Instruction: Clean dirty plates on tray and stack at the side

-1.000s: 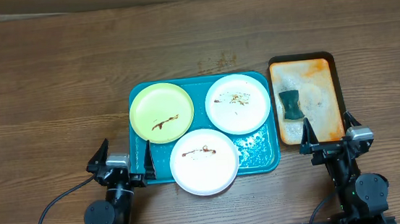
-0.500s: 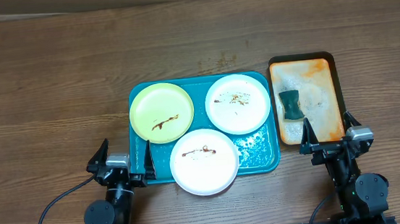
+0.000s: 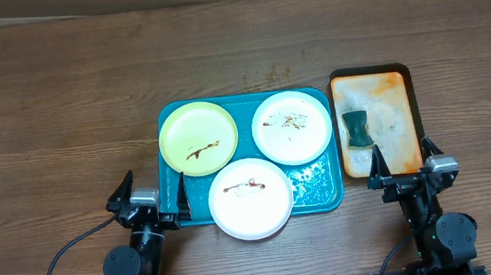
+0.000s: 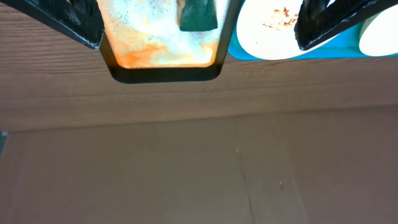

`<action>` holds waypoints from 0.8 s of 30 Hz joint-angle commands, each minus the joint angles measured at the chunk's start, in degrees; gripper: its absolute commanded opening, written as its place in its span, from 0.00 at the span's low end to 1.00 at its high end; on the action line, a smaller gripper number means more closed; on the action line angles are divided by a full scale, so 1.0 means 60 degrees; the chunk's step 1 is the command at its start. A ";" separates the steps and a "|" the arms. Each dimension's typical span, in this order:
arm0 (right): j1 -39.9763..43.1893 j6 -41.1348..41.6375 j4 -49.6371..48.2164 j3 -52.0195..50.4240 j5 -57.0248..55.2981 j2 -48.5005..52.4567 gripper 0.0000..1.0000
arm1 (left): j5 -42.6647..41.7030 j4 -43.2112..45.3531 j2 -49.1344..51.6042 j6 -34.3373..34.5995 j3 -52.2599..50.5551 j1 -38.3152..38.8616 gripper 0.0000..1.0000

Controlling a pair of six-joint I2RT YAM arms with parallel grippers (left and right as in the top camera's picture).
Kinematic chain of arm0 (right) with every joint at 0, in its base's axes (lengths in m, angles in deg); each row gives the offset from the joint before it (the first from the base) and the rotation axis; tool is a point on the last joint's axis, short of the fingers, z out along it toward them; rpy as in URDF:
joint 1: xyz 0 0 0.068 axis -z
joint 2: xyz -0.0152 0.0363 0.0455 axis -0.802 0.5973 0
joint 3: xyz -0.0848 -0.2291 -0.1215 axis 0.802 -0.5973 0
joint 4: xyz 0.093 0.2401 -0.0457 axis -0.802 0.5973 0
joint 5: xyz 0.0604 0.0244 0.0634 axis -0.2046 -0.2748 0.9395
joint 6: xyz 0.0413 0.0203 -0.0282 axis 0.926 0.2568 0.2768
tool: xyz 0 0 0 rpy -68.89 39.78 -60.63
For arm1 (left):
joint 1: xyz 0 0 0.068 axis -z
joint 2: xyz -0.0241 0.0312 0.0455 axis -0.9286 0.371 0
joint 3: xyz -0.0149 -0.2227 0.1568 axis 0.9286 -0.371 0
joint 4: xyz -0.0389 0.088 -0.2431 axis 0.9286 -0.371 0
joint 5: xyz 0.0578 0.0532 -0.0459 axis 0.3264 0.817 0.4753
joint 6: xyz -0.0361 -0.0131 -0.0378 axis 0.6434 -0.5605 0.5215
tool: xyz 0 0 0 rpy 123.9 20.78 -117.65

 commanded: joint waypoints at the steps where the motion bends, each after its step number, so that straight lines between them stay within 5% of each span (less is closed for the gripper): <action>1: 0.0025 -0.0076 -0.0044 -0.0102 0.0004 -0.0095 1.00 | 0.0033 -0.0022 -0.0055 -0.0178 -0.0033 -0.0113 1.00; 12: 0.0025 0.1231 -0.0040 -0.0098 0.0004 -0.0095 1.00 | 0.0029 -0.0135 -0.0011 0.0918 0.0036 -0.0113 1.00; 17: 0.0025 0.1614 0.0288 0.0095 0.0007 -0.0051 1.00 | 0.0025 -0.1708 0.0284 0.1231 0.0998 -0.0109 1.00; 24: 0.0025 0.1625 0.2754 0.1912 0.0011 0.0747 1.00 | -0.0055 -0.3814 0.1902 0.1231 0.3322 -0.0109 1.00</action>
